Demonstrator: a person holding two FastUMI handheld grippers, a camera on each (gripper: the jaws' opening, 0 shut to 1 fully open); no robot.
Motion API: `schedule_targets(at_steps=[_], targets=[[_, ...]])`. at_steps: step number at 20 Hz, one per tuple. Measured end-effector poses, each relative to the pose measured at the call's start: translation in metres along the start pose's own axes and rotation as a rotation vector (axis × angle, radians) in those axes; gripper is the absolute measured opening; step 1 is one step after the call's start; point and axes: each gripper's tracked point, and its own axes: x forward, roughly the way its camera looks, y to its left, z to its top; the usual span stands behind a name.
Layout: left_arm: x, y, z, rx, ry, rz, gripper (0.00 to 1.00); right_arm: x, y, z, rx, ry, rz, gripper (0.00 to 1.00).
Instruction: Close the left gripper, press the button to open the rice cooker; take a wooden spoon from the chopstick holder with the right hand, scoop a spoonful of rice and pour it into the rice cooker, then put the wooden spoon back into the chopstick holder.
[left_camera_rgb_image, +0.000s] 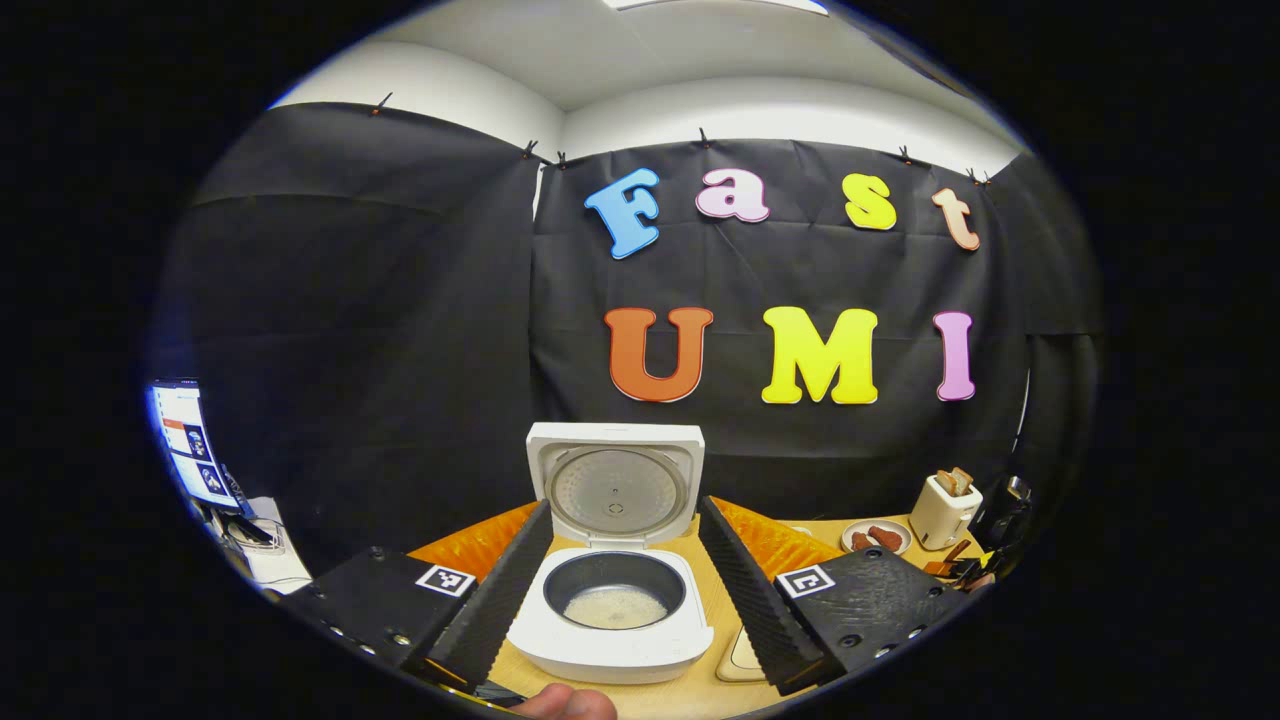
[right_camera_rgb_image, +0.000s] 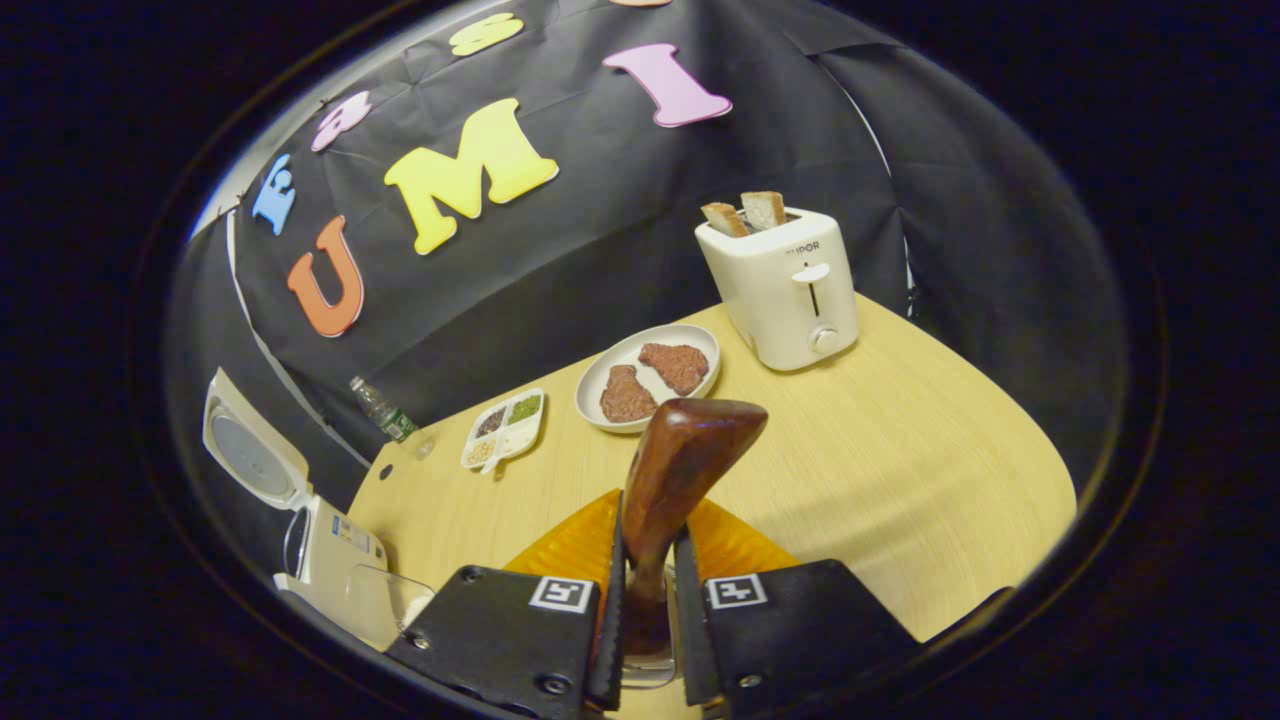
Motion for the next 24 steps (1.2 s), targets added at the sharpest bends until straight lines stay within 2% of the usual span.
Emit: schedule_targets(at_steps=[1,6,9,13,19,22,24], targets=[[0.001,0.001,0.000,-0.004,0.003,0.001,0.94,-0.004,0.003,-0.001,0.006,0.005,0.003,0.24],[-0.002,0.002,0.001,-0.013,-0.009,-0.013,0.94,-0.024,0.012,0.000,0.009,-0.004,-0.015,0.19],[-0.001,0.003,0.001,-0.015,-0.008,-0.032,0.94,-0.040,0.024,0.021,-0.033,-0.069,-0.022,0.14],[-0.002,0.015,0.010,-0.018,-0.041,-0.064,0.94,-0.069,0.051,0.043,-0.087,-0.123,-0.033,0.13],[0.003,0.038,0.015,-0.029,-0.047,-0.123,0.94,-0.128,0.116,0.049,-0.116,-0.183,-0.003,0.13],[0.007,0.050,0.011,-0.034,-0.039,-0.154,0.94,-0.150,0.161,0.030,-0.114,-0.184,0.039,0.13],[0.010,0.057,0.006,-0.032,-0.024,-0.171,0.94,-0.149,0.186,0.009,-0.114,-0.172,0.061,0.10]])
